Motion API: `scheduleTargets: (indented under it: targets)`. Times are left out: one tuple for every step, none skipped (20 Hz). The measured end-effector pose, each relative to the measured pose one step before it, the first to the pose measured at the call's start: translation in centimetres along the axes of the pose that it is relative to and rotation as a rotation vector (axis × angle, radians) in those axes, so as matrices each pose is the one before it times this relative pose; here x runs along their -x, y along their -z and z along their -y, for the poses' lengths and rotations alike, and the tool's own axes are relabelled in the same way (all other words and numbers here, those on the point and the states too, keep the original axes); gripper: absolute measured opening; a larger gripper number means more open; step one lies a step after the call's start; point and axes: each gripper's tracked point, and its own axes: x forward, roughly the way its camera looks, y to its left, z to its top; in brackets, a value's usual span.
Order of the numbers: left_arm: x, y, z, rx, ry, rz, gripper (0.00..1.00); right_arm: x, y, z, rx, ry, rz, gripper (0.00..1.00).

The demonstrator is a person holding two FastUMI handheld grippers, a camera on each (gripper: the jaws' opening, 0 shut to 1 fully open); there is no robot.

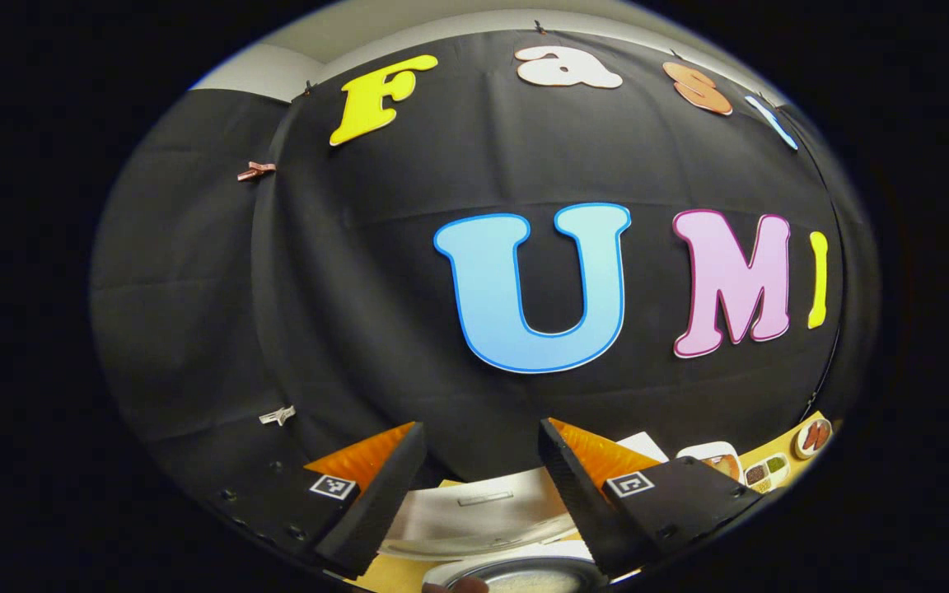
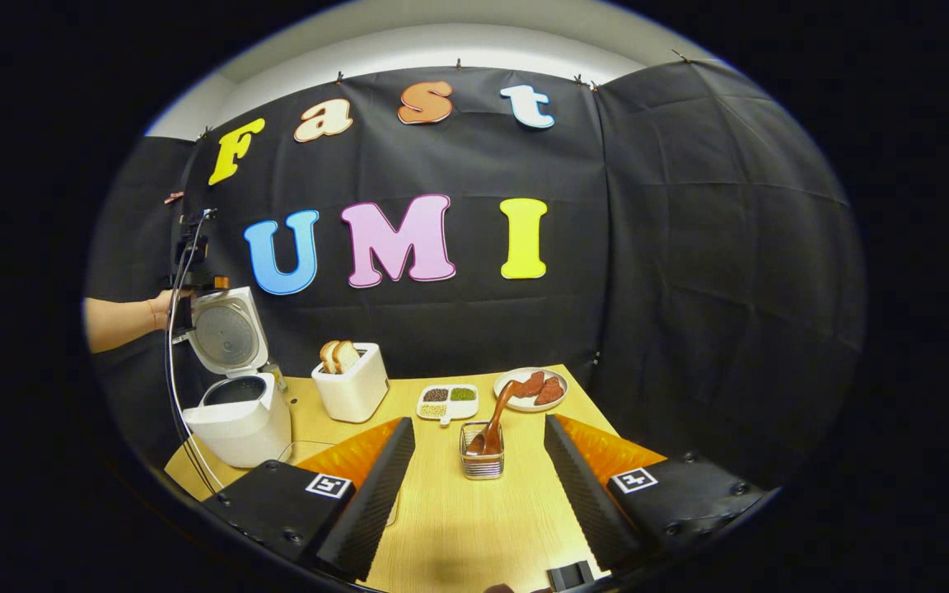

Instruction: Close the left gripper, press the button to open the rice cooker; take a wooden spoon from the chopstick holder with the right hand, scoop a spoonful of rice and pour it into the rice cooker, then put the wooden spoon back into the chopstick holder.

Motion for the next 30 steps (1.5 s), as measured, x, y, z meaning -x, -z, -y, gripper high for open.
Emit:
scheduleTargets:
  targets:
    - [-0.329, 0.101, -0.019, 0.00683, 0.00044, 0.00392, 0.95, -0.264, 0.053, -0.018, 0.00130, 0.00345, -0.00344, 0.98]
    - [0.050, 0.151, 0.224, 0.00956, 0.00200, 0.00495, 0.98, -0.274, 0.013, -0.239, -0.00014, -0.00318, -0.00379, 0.98]
    - [0.030, 0.144, 0.013, 0.00718, -0.00477, -0.01314, 0.97, -0.242, -0.044, -0.245, -0.00133, -0.00476, -0.00224, 0.98]
    - [0.345, 0.240, -0.117, 0.02093, -0.00691, -0.00575, 0.97, -0.293, -0.064, -0.306, -0.00338, -0.00768, -0.00196, 0.98]
    - [0.532, 0.355, 0.167, 0.03205, -0.00063, -0.01611, 0.98, -0.419, -0.207, -0.138, -0.00533, -0.00588, 0.00182, 0.98]
    - [0.699, 0.505, 0.178, 0.04177, -0.00067, -0.01378, 0.98, -0.292, -0.222, -0.198, -0.00668, -0.00802, 0.00210, 0.98]
    - [0.867, 0.376, 0.279, 0.03006, 0.00304, -0.01144, 0.98, -0.257, -0.173, -0.290, -0.01009, -0.01282, 0.00279, 0.98]
    - [0.968, 0.396, 0.233, -0.01101, 0.00463, -0.00201, 0.98, -0.209, -0.023, -0.403, -0.00793, -0.01327, -0.00133, 0.98]
    - [0.923, 0.421, 0.338, -0.01181, -0.00089, -0.00736, 0.99, -0.346, -0.060, -0.157, -0.00368, -0.01143, 0.00107, 0.98]
    - [0.925, 0.637, 0.225, -0.00559, -0.00335, -0.00041, 0.99, -0.241, 0.087, -0.111, 0.00121, -0.00771, -0.00500, 0.98]
    - [1.001, 0.746, 0.239, 0.00523, -0.00158, -0.00859, 0.99, -0.099, 0.149, 0.048, -0.00064, -0.00942, -0.00413, 0.98]
    - [1.022, 0.690, 0.227, 0.01006, -0.00490, -0.00941, 0.99, -0.073, -0.237, -0.107, -0.00278, -0.00685, 0.00560, 0.98]
    - [1.009, 0.856, 0.251, 0.00240, -0.00406, -0.01031, 0.99, -0.029, -0.339, -0.094, -0.00295, -0.00902, 0.00731, 0.98]
    - [0.991, 1.071, 0.172, -0.00392, -0.00639, -0.01032, 0.99, 0.061, -0.109, -0.038, -0.00047, -0.00579, 0.00368, 0.98]
    - [0.872, 0.986, 0.168, -0.00994, -0.00954, -0.00558, 0.99, 0.032, -0.020, -0.013, 0.00057, -0.00668, 0.00143, 0.98]
    - [0.860, 1.169, 0.181, -0.01427, -0.00610, -0.01533, 0.98, 0.140, -0.082, -0.048, 0.00112, -0.00706, -0.00004, 0.98]
    - [0.884, 1.403, 0.213, -0.01417, -0.01013, -0.01629, 0.98, 0.059, -0.091, 0.009, 0.00168, -0.00668, 0.00254, 0.98]
    - [0.673, 1.393, 0.124, -0.00856, -0.00705, -0.01504, 0.98, 0.116, -0.102, 0.084, 0.00166, -0.00400, 0.00138, 0.98]
    - [0.633, 1.410, 0.308, -0.00407, -0.00090, -0.01684, 0.98, 0.144, 0.113, -0.033, 0.00232, -0.00350, -0.00244, 0.98]
    - [0.438, 1.239, 0.425, 0.00315, 0.00475, -0.01543, 0.98, 0.076, 0.034, 0.074, 0.00312, -0.00274, -0.00075, 0.98]
    - [0.415, 1.511, 0.427, -0.00041, 0.00193, -0.02337, 0.98, 0.203, -0.033, 0.021, 0.00182, -0.00261, 0.00031, 0.98]
    - [0.272, 1.594, 0.310, 0.00081, 0.00163, -0.02791, 0.98, 0.080, 0.013, 0.039, -0.00019, -0.00403, -0.00008, 0.98]
    - [0.258, 1.303, 0.314, 0.00670, 0.00430, -0.01759, 0.98, 0.169, -0.120, 0.033, -0.00110, -0.00037, 0.00254, 0.98]
    - [0.208, 1.142, 0.225, 0.00209, -0.00017, -0.01234, 0.98, 0.030, 0.020, 0.044, -0.00174, -0.00126, -0.00083, 0.98]
    - [-0.026, 0.780, 0.157, -0.00256, -0.00085, -0.00504, 0.98, 0.184, 0.144, -0.077, -0.00136, -0.00164, 0.00011, 0.98]
    - [0.079, 0.780, 0.081, 0.00188, -0.00054, -0.01154, 0.98, 0.114, 0.002, -0.026, 0.00048, -0.00185, -0.00018, 0.98]
    - [-0.079, 0.775, 0.051, 0.01334, 0.00090, -0.01551, 0.98, 0.168, 0.059, 0.039, 0.00209, 0.00028, -0.00184, 0.98]
    - [-0.035, 0.827, 0.005, 0.02384, 0.00189, -0.01756, 0.98, 0.134, 0.024, 0.021, 0.00139, 0.00038, 0.00109, 0.98]
    - [0.011, 0.796, 0.147, 0.01306, 0.00220, -0.01544, 0.98, 0.042, 0.100, -0.025, -0.00108, 0.00052, 0.00120, 0.98]
    - [0.004, 0.633, 0.174, -0.01024, 0.00183, -0.01199, 0.99, 0.101, 0.036, -0.010, -0.00259, 0.00061, -0.00033, 0.98]
